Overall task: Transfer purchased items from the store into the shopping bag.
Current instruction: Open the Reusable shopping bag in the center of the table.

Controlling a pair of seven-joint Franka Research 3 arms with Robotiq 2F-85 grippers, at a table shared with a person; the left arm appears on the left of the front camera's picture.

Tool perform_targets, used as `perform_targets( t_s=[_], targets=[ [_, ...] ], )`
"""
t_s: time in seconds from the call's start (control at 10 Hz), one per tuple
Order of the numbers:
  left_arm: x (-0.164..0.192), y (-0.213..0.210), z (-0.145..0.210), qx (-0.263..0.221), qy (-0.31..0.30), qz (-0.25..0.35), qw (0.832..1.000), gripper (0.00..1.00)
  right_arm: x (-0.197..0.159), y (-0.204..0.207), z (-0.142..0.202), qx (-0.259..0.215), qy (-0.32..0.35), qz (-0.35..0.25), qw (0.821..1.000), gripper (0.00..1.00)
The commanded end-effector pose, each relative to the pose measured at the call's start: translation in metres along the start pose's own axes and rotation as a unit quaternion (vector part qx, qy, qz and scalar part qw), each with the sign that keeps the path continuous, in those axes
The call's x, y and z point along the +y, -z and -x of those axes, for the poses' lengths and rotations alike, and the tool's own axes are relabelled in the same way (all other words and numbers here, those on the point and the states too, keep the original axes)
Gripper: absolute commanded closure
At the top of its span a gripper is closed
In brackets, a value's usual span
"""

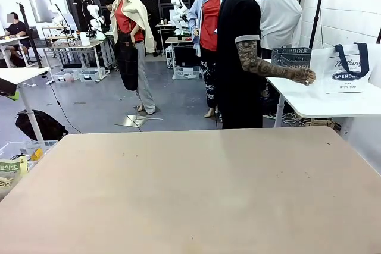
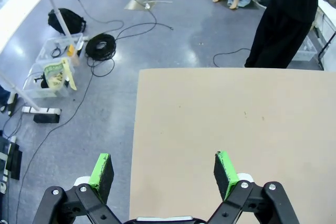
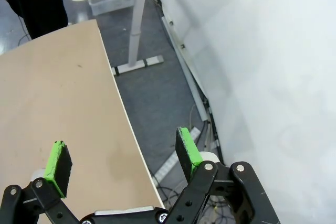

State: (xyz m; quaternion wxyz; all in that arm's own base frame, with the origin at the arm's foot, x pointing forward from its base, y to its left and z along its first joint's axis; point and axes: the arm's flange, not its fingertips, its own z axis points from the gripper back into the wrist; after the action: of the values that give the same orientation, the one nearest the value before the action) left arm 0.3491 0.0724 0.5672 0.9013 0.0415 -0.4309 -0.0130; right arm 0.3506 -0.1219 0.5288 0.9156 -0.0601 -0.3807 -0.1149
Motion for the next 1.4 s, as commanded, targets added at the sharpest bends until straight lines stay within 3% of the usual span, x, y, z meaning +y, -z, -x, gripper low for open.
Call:
perform_targets(
  t_s=[0.0, 1.3],
  targets=[
    [0.0032, -0.0012, 0.0009, 0.002, 0.001, -0.006, 1.0, 0.0, 0.0002, 0.0022, 0.0022, 0.008, -0.001, 0.008, 1.0, 0.0],
    [0.0032, -0.0012, 0.0009, 0.002, 0.001, -0.006, 1.0, 0.0, 0.0002, 0.0022, 0.0022, 0.008, -0.001, 0.008, 1.0, 0.0]
  ],
)
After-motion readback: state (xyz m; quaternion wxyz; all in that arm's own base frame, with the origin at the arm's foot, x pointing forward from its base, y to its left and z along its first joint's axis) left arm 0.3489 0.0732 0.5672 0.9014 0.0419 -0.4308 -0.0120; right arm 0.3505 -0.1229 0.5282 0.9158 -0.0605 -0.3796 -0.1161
